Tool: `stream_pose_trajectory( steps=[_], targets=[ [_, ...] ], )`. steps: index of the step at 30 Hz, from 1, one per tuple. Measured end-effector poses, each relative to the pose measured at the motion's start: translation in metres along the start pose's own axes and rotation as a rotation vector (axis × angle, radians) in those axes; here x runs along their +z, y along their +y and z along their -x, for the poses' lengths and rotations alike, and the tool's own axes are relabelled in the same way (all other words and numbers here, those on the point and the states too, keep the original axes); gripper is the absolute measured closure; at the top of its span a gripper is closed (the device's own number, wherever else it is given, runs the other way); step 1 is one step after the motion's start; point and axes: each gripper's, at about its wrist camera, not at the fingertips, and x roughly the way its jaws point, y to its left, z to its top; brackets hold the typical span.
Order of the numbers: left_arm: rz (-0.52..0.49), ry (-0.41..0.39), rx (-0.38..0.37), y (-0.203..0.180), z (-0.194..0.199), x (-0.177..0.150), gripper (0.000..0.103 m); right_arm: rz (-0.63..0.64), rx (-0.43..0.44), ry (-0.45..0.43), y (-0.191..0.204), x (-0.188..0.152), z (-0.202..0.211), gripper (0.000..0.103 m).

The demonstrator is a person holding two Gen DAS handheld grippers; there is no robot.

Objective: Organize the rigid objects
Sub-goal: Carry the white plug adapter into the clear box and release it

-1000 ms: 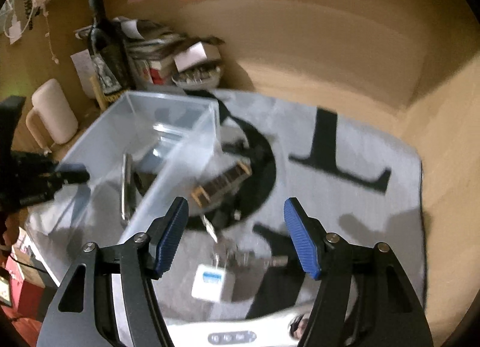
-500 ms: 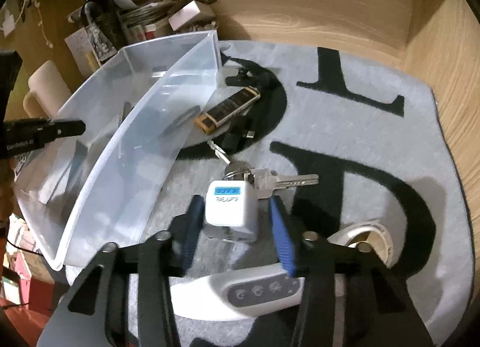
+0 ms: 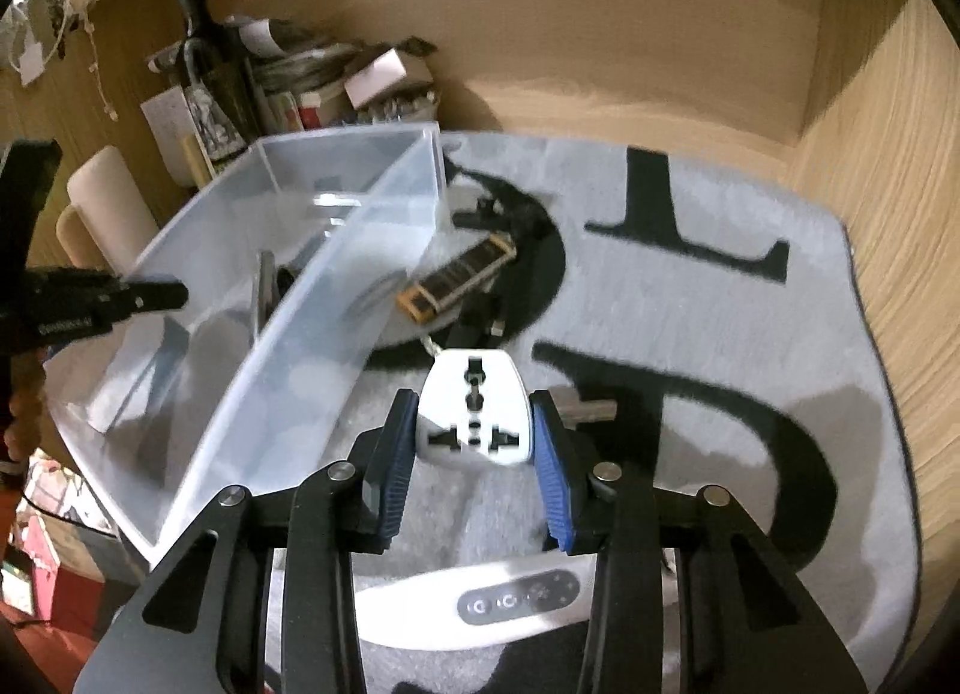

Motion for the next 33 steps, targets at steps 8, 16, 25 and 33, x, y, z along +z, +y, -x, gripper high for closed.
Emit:
stream_pose_trajectory(
  steps=[8,16,25,33],
  targets=[
    [0.0,-0.001,-0.001,0.0,0.0,0.001,0.088,0.031,0.005,-0.084,0.009,0.024,0.015,0.069],
    [0.002,-0.002,-0.003,-0.001,0.0,0.001,0.088,0.078,0.034,-0.16,0.028,0.052,0.021,0.069],
    [0.002,-0.004,-0.004,-0.002,0.0,0.002,0.088,0.147,0.08,-0.165,0.056,0.075,0.006,0.069],
    [0.0,-0.008,-0.006,-0.002,0.0,0.002,0.087,0.198,0.091,-0.108,0.073,0.084,-0.022,0.069]
  ],
)
